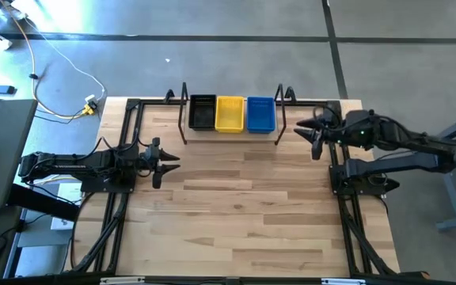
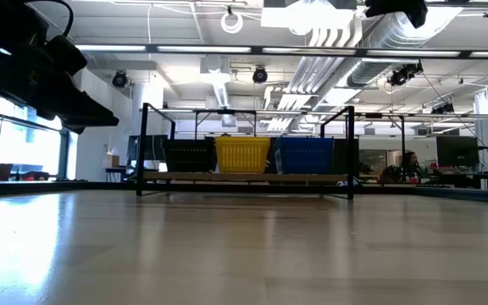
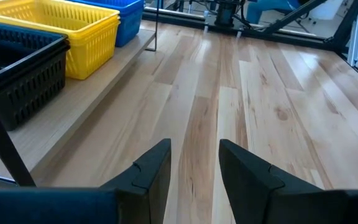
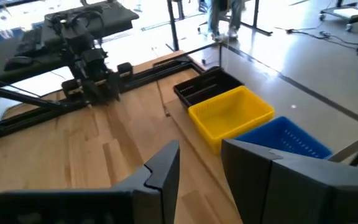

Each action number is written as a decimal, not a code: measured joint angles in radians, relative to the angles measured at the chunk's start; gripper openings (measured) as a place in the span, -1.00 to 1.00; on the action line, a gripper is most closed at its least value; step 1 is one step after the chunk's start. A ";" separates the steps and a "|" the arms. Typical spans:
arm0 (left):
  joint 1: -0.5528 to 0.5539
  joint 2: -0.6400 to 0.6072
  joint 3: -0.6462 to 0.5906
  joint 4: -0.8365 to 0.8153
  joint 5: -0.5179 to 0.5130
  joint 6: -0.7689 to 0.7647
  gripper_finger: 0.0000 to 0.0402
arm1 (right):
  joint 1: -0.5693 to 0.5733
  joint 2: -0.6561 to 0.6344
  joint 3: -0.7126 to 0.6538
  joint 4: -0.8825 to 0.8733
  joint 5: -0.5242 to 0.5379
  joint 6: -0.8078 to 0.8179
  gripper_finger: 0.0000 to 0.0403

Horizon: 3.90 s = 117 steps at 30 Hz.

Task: Stack baskets on shelf by color
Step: Return to Home Position

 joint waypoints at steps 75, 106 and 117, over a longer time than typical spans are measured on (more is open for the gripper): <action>0.000 0.000 0.000 0.000 0.000 0.000 -0.38 | 0.000 -0.633 -0.905 0.470 -0.063 0.209 -0.48; 0.000 0.000 0.000 0.000 0.000 0.000 -0.38 | 0.000 -0.633 -0.905 0.469 -0.063 0.234 -0.48; 0.000 0.000 0.000 0.000 0.000 0.000 -0.38 | 0.000 -0.633 -0.905 0.469 -0.062 0.234 -0.48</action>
